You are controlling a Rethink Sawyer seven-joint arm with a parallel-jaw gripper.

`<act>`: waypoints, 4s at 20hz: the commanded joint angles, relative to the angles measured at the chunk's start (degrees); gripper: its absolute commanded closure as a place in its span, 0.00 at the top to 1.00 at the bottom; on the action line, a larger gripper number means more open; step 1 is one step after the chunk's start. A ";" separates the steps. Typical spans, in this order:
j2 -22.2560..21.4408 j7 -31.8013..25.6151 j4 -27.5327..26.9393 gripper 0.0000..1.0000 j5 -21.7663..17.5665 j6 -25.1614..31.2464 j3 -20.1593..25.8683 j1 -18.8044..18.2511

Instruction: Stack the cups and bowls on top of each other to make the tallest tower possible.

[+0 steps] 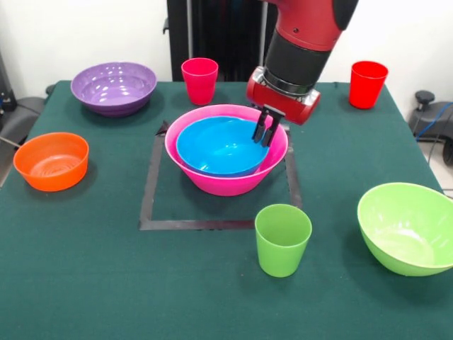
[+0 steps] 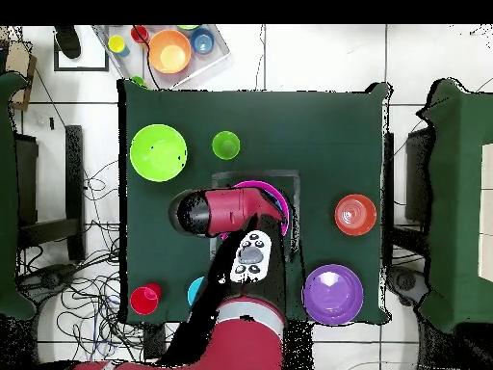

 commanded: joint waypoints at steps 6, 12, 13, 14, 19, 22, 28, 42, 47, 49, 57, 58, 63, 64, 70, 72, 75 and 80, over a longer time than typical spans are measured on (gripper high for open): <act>2.39 -0.74 0.18 0.00 -1.52 0.02 5.14 -3.81; 2.56 -0.60 -0.95 0.00 -1.75 0.79 4.87 -3.78; 2.54 -0.40 -0.75 0.00 -1.66 0.75 4.91 -3.73; 2.58 -0.17 -0.58 0.00 -1.52 0.71 5.01 -3.71; 2.43 0.78 -0.19 0.00 -1.53 0.78 4.49 -2.71; 2.12 1.03 0.30 1.00 -1.21 0.96 4.52 -2.59; -1.07 1.25 1.62 1.00 0.98 6.70 5.04 -2.08; -16.57 -4.70 -3.37 1.00 6.38 35.62 9.83 -5.62; -15.18 -2.03 -4.93 1.00 9.34 31.63 10.96 -7.24; -13.83 -1.46 -5.59 1.00 10.22 28.71 11.55 -7.87; -5.50 0.24 -12.86 1.00 8.38 17.57 11.39 -9.27; -4.24 0.31 -14.34 1.00 8.03 16.82 11.36 -9.45; 1.61 0.76 -19.88 1.00 8.56 12.84 11.85 -10.45; 2.58 0.99 -20.51 1.00 9.07 12.00 12.21 -10.71; 6.97 3.73 -25.08 1.00 11.18 10.24 12.17 -10.34; 8.56 3.82 -26.87 1.00 11.54 9.94 12.07 -10.23; 10.49 5.01 -28.98 1.00 12.25 9.48 11.59 -9.78; 11.63 4.92 -30.33 1.00 12.78 10.52 10.99 -9.48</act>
